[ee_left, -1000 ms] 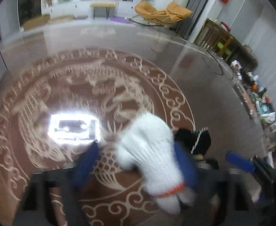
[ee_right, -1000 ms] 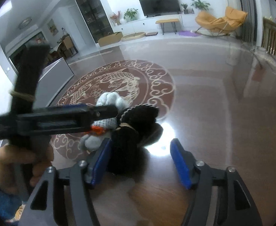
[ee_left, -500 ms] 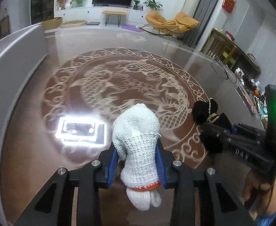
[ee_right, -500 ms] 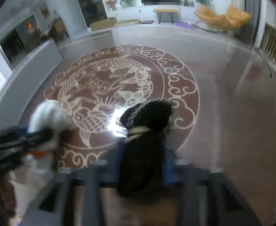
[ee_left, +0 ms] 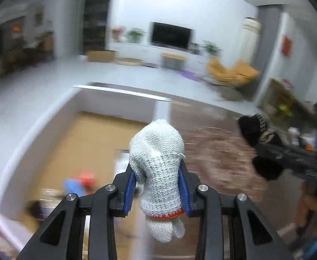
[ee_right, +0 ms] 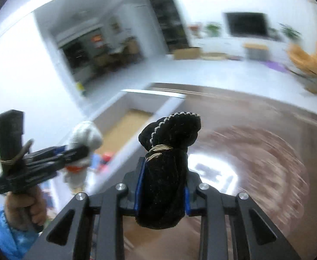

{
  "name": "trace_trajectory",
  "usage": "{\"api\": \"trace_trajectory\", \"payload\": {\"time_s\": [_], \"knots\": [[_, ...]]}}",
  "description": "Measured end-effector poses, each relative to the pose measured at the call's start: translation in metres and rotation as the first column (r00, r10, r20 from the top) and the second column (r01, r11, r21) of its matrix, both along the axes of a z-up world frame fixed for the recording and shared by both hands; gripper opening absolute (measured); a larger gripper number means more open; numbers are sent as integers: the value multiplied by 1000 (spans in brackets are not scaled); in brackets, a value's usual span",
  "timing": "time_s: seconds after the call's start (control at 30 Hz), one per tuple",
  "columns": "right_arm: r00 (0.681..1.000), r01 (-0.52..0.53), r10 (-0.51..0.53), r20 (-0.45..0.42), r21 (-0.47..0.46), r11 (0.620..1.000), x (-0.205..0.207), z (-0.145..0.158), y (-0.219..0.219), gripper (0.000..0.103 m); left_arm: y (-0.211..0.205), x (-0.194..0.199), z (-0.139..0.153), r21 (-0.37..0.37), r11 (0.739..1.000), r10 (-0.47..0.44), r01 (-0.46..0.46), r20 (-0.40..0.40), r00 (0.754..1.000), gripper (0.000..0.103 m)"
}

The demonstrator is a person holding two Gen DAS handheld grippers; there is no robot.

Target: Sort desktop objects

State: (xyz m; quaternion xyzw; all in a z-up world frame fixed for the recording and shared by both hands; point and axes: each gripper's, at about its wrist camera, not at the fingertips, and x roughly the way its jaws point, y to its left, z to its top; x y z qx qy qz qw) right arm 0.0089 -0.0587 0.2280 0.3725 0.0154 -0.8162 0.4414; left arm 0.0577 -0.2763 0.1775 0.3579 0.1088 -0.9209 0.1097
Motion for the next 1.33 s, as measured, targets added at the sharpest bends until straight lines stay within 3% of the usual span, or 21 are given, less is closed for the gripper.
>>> {"api": "trace_trajectory", "payload": {"time_s": [0.13,0.33,0.4,0.47,0.53,0.67,0.73,0.83,1.0,1.13,1.23,1.33], "knots": [[988,-152,152,2,21,988,27,-3,-102,29,-66,26,-27,-9,992,124,-123,89,988,35],[958,-286,281,56,152,946,47,-52,-222,30,-119,44,-88,63,973,206,-224,215,955,35],[951,-310,301,76,199,930,49,-70,-246,33,-125,46,-98,81,966,219,-244,239,946,40],[946,-323,304,113,254,912,47,-88,-268,45,-129,45,-103,79,960,240,-269,262,935,54],[942,-332,300,151,279,901,46,-98,-277,70,-129,46,-100,62,955,265,-290,264,928,71],[946,-322,296,132,281,904,36,-83,-262,77,-122,56,-74,-20,937,346,-350,211,914,100],[948,-317,297,111,302,899,28,-67,-261,93,-115,63,-57,-51,928,371,-368,189,909,103],[951,-308,300,79,356,882,31,-44,-258,101,-115,65,-42,-64,914,405,-401,189,895,103],[958,-270,284,26,411,871,27,-39,-242,101,-105,70,-28,-80,887,462,-455,140,876,103],[960,-266,277,33,416,870,25,-52,-237,101,-104,69,-33,-23,884,463,-466,165,871,103],[956,-273,291,25,431,860,28,-58,-239,101,-104,75,-36,-20,842,536,-540,163,829,103],[951,-281,308,10,441,853,31,-59,-241,101,-103,77,-38,3,842,532,-540,159,832,103]]}}
